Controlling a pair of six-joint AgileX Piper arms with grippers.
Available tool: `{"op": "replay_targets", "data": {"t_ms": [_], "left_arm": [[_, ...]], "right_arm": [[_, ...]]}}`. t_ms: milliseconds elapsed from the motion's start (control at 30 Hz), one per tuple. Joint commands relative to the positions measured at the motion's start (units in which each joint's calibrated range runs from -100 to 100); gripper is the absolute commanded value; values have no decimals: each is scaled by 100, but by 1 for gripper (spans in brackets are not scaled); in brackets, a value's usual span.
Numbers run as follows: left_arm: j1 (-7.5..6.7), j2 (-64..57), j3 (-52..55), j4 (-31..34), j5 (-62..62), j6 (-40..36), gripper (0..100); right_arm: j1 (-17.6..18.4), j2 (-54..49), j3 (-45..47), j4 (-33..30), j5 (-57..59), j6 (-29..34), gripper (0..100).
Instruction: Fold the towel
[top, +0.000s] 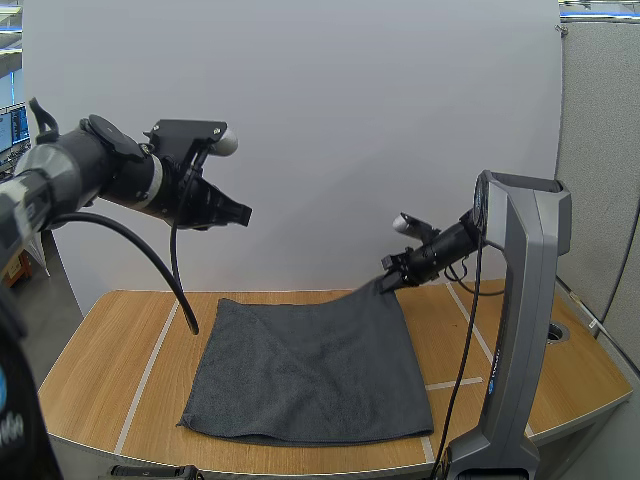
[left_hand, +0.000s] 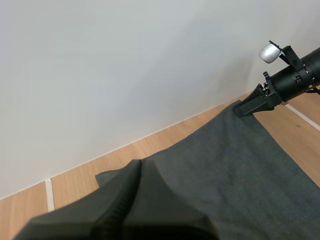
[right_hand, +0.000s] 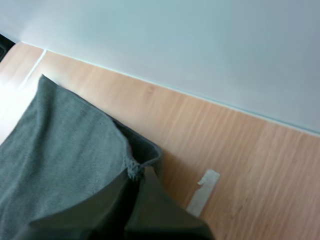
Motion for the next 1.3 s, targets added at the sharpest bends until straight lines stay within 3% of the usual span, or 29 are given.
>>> {"op": "replay_targets", "data": {"t_ms": [0,200,367,567,900,1267], "left_arm": [[5,-414,8,114,28,-225,0],[5,-1289,8,411,28,-557,0],[21,-1937,8,1178,76,-1218,0],[198,-2790,8,1899,273,-1403,0],[198,-4494,8,1900,744,-1611,0],[198,-5315,8,2246,1771,-1818,0]], "right_arm": [[18,-324,5,142,131,39,0],[247,-736,230,178,131,37,0],[520,-919,485,192,131,51,0],[855,-1076,799,260,131,51,0],[1476,-1119,906,357,131,168,0],[1982,-1094,906,438,-632,168,0]]}}
